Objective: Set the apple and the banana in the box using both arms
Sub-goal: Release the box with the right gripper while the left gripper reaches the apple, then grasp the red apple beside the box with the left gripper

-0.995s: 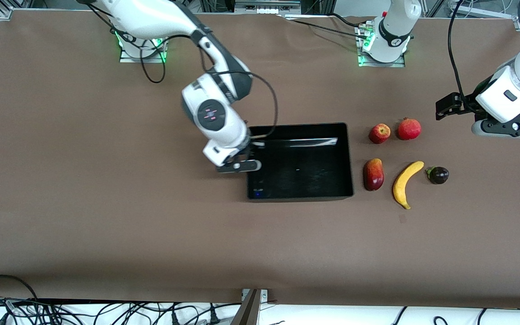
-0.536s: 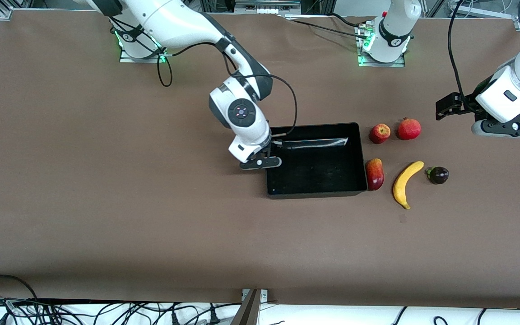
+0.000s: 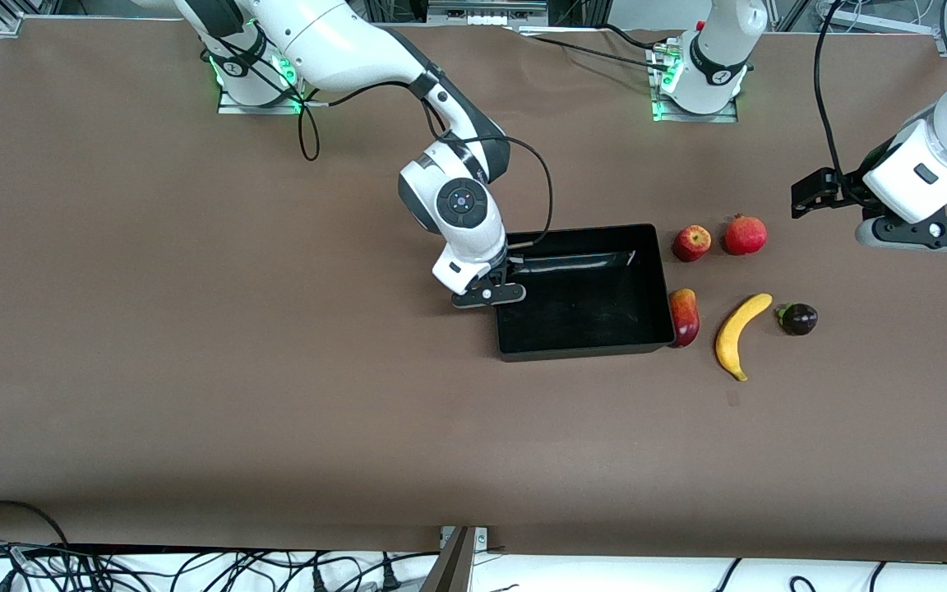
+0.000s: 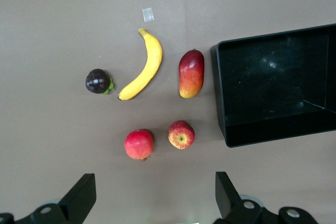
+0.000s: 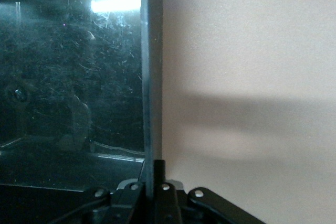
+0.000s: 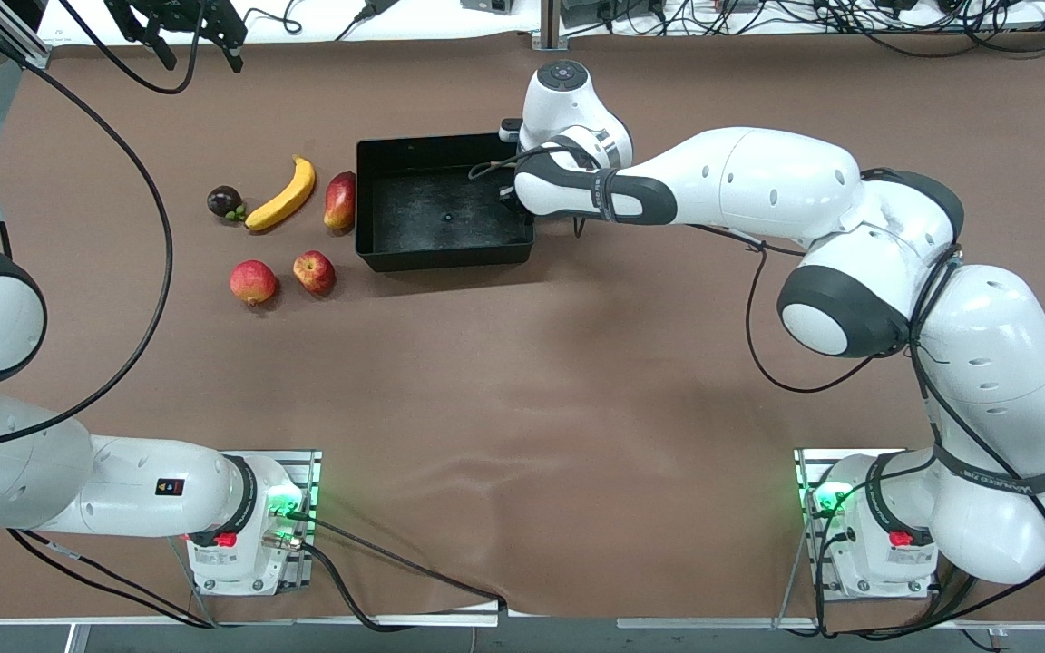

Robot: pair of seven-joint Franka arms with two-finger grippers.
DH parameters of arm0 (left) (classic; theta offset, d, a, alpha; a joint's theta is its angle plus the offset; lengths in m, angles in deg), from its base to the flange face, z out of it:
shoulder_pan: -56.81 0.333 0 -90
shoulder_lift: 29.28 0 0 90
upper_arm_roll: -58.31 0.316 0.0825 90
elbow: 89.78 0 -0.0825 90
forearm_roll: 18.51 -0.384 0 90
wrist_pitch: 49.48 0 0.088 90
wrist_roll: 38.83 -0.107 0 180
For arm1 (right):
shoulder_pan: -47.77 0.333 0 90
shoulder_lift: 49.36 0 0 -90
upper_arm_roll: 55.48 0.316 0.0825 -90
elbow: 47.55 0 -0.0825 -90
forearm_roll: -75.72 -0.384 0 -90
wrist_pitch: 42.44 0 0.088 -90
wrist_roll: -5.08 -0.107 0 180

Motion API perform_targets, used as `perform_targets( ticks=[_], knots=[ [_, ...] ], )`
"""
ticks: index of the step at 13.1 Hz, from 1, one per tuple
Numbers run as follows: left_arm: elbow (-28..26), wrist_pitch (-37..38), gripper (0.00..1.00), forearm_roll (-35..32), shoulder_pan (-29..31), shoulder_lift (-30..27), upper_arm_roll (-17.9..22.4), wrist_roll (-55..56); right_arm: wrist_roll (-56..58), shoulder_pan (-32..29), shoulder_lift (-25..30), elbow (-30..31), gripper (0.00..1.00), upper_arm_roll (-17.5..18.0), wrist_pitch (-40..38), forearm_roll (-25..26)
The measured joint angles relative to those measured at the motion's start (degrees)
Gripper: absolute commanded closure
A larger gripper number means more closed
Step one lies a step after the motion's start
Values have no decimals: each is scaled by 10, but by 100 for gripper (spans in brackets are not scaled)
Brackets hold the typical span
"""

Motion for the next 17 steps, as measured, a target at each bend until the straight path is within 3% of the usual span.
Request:
perform_targets(
  ticks=[1, 2, 3, 8, 11, 14, 17],
  knots=[
    [-1, 6, 0, 0, -1, 2, -3, 0, 0, 0, 0, 0, 88, 0, 0, 0],
    [-2, 10, 0, 0, -4, 7, -6, 0, 0, 0, 0, 0, 60, 0, 0, 0],
    [-4, 12, 0, 0, -5, 14, -8, -1, 0, 0, -1, -1, 1, -2, 4, 1],
    [-34, 12, 0, 0, -6, 74, -12, -116, 0, 0, 1, -17, 0, -17, -2, 6],
    [-84, -44, 0, 0, -4, 91, -12, -142, 9, -4, 34, -32, 0, -57, -55, 9],
    [-187, -147, 0, 0, -5, 71, -15, -148, 61, -20, 98, -35, 0, -122, -126, 8],
    [-334, -284, 0, 0, -5, 21, -35, -149, 126, -65, 161, -34, 0, -146, -233, 8]
  ],
)
